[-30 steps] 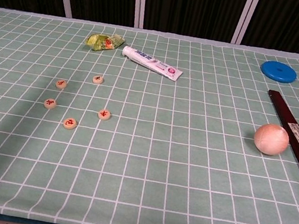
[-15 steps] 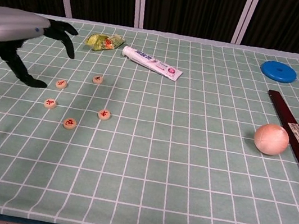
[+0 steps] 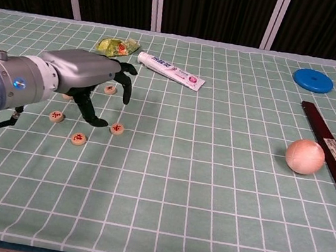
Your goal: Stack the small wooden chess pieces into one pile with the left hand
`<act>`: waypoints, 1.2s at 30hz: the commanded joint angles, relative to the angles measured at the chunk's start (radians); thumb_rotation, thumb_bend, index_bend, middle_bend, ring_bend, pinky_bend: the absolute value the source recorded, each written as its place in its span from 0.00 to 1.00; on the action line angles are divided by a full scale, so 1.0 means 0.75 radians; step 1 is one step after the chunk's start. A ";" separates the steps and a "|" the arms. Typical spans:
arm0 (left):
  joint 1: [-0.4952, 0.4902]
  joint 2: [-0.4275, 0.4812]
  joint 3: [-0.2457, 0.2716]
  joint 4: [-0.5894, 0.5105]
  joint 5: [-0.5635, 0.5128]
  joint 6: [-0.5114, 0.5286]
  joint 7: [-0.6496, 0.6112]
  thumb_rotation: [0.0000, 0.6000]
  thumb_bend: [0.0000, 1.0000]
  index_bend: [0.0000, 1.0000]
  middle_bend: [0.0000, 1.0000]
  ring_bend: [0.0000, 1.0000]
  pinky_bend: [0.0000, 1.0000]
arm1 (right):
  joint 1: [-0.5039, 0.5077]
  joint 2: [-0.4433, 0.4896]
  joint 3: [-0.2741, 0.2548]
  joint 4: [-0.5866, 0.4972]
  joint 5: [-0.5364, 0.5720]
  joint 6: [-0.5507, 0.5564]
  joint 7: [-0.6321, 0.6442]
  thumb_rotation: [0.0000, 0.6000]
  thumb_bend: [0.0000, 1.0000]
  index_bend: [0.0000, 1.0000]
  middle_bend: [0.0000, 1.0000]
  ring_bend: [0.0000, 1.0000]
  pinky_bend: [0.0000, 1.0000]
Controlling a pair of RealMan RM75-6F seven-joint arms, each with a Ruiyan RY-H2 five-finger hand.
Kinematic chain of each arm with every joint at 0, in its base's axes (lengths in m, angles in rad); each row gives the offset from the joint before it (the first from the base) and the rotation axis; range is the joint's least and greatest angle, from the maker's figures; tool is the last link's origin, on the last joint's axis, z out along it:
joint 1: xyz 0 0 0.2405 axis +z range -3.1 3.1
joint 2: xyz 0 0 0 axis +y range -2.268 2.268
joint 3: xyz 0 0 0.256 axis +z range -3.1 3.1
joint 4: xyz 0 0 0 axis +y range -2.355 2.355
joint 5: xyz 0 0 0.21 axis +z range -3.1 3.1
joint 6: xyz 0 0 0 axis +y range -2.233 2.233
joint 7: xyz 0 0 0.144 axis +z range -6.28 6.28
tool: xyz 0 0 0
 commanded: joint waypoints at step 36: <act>-0.121 -0.168 0.096 0.180 -0.131 0.089 0.122 1.00 0.28 0.47 0.00 0.00 0.00 | -0.001 -0.004 0.012 -0.006 0.027 -0.001 -0.002 1.00 0.23 0.09 0.01 0.00 0.00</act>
